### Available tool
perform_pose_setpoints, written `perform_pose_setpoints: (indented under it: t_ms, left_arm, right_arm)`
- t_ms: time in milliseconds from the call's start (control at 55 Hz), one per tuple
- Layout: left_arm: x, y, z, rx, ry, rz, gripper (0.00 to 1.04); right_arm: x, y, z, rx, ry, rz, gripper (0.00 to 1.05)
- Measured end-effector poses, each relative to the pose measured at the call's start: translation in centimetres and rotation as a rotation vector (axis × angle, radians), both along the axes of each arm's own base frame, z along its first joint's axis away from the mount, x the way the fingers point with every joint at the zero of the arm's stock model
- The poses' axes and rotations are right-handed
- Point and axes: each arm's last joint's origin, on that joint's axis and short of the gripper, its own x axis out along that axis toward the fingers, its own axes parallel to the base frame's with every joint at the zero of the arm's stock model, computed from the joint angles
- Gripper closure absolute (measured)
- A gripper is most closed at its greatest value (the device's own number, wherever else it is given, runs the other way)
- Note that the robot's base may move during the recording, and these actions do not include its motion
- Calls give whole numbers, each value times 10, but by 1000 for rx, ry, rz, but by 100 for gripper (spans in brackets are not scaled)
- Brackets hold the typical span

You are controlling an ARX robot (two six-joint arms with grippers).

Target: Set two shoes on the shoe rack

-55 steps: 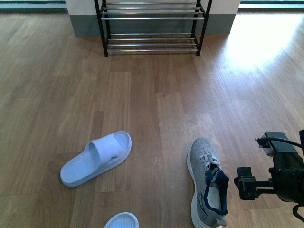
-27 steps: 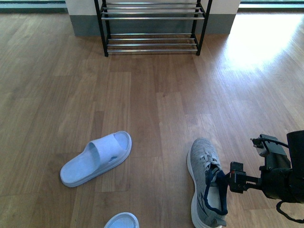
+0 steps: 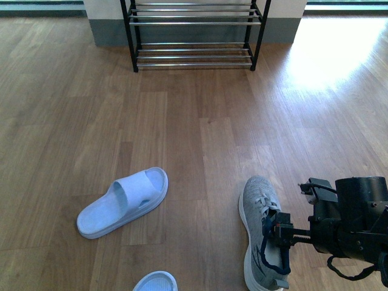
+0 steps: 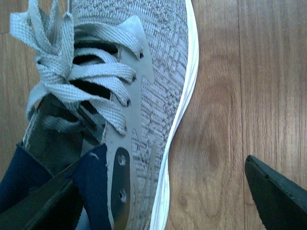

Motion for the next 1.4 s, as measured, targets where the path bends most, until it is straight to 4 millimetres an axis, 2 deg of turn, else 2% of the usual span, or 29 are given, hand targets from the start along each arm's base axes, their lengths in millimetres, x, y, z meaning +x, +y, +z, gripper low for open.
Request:
perform_pose_setpoints:
  t_ms: [619,710,837,946,1110,1219,1328,1401]
  left_arm:
    - [0,0,0,0,0,0,103]
    - [0,0,0,0,0,0,103]
    - [0,0,0,1,1,0,103]
    - [0,0,0,0,0,0,103]
    - [0,0,0,0,0,0,103]
    - [0,0,0,0,0,0,103]
    - [0,0,0,0,0,0,103]
    - [0,0,0,0,0,0,103]
  right_arm:
    - [4,3,-10,4,-12,-16,103]
    - [2,4,-9,-2,-12,-23,103]
    - [-1,1,3,13,-31,-64,103]
    - [-1,-4,21,-8,-47,-87,103]
    - [0,-11,74,-98,-131,-17,103]
    - [-5,-11,111,-164,-182,59,103]
    - [-22,-9,152,-234,-228,151,103]
    - [-46,-7,192,-295,-271,207,103]
